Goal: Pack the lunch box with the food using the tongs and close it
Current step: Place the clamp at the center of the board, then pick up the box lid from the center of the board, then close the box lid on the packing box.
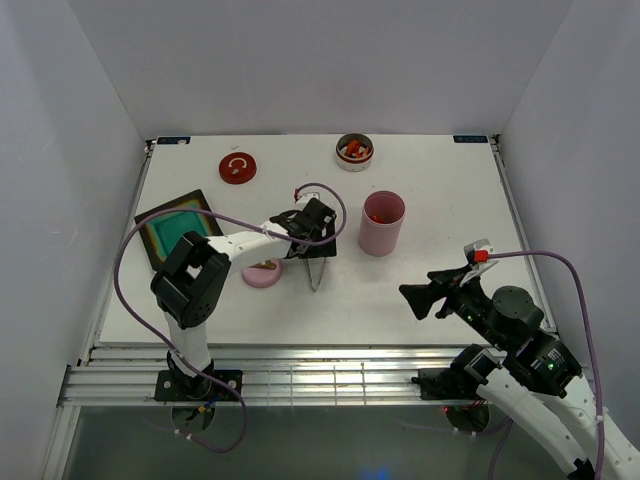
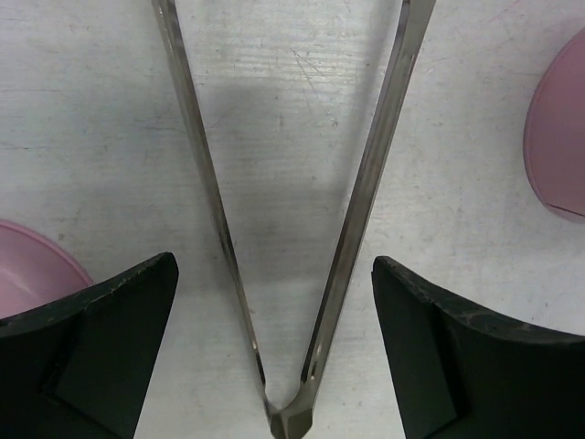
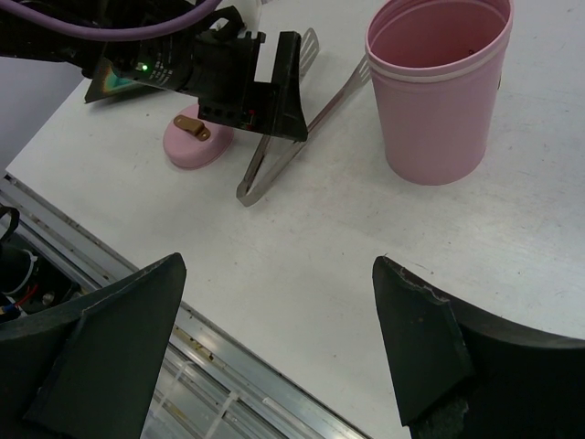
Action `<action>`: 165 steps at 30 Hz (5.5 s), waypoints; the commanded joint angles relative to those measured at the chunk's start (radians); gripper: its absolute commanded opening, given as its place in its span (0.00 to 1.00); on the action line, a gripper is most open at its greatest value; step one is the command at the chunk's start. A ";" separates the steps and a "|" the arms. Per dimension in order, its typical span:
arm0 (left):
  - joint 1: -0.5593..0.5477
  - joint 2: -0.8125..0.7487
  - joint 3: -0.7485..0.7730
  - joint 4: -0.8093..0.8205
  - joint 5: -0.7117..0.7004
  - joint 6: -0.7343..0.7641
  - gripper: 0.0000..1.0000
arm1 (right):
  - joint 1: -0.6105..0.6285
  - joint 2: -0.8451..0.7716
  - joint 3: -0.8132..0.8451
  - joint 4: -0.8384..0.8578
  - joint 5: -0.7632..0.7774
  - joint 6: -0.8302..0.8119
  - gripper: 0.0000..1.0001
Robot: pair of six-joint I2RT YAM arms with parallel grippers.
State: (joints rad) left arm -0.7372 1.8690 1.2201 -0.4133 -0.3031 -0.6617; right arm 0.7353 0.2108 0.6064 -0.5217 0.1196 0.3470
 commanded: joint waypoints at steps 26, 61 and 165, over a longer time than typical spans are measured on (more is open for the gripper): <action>0.004 -1.073 -0.228 0.051 0.094 0.152 0.98 | 0.033 1.257 1.016 0.129 -0.169 -0.209 0.81; 0.001 -1.318 -0.326 0.091 0.226 0.117 0.98 | 0.240 2.014 1.264 0.083 -0.233 -0.543 0.62; 0.001 -0.978 -0.683 0.433 0.081 0.086 0.98 | -0.287 1.446 0.922 -0.187 -0.012 -0.327 0.10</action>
State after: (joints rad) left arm -0.7353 0.9051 0.5385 0.0013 -0.2062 -0.5838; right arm 0.4595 1.6455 1.5517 -0.7288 0.1165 0.0315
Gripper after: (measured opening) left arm 0.979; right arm 0.114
